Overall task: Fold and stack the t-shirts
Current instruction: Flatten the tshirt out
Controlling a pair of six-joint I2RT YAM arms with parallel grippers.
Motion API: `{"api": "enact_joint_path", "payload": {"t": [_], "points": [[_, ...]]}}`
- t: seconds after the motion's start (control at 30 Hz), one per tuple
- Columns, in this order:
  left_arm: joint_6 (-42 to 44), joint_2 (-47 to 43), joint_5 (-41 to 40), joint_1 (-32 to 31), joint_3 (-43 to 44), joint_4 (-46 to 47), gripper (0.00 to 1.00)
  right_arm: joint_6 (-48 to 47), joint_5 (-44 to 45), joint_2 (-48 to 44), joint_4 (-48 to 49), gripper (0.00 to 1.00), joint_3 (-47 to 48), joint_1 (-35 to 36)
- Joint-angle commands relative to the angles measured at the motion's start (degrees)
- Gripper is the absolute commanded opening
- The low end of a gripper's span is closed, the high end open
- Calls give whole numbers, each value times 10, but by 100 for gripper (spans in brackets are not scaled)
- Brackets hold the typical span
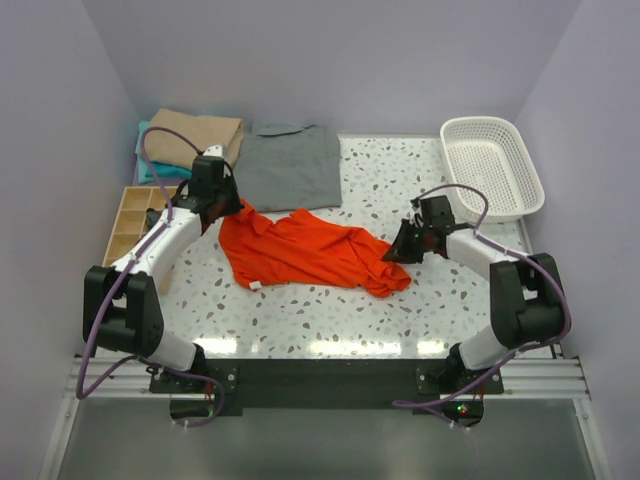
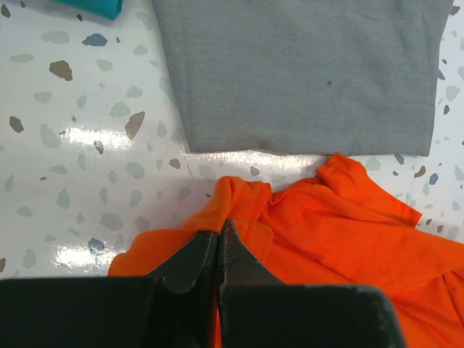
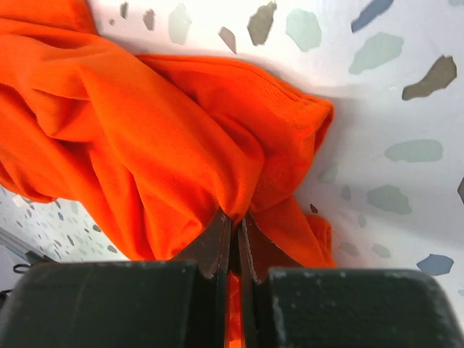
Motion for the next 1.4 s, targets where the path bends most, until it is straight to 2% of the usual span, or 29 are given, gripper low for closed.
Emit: {"api": "enact_joint_path", "payload": {"t": [0.0,0.17,0.23,0.33,0.37,0.47,0.6,0.73,0.83,0.93,1.07,1.17,1.37], "points": [[6,-26,5,1,10,15,0,-20,-28,-52,35,0,17,-4],[8,-38,-2,1,15,9,0,-144,20,-134,-66,0,102,-3],[10,-40,-4,1,15,9,0,-168,2,-141,-94,6,123,-3],[9,-37,-1,1,16,9,0,-189,-77,-107,-120,7,162,0],[8,-36,0,1,16,10,0,-189,-129,-79,-119,6,168,9],[6,-31,5,1,16,10,0,-182,-139,-30,-109,7,165,52],[6,-35,4,1,15,5,0,-198,-166,37,-141,5,168,109],[7,-37,-3,1,12,3,0,-201,-199,59,-145,11,137,143],[7,-32,2,1,11,4,0,-203,-171,53,-164,37,126,144],[6,-27,8,1,10,7,0,-196,-89,17,-178,49,126,145],[7,-24,9,1,8,8,0,-178,-4,-36,-155,58,132,144],[7,-27,10,1,6,10,0,-169,48,-44,-143,60,139,144],[7,-25,17,1,3,15,0,-169,49,5,-114,58,152,130]]}}
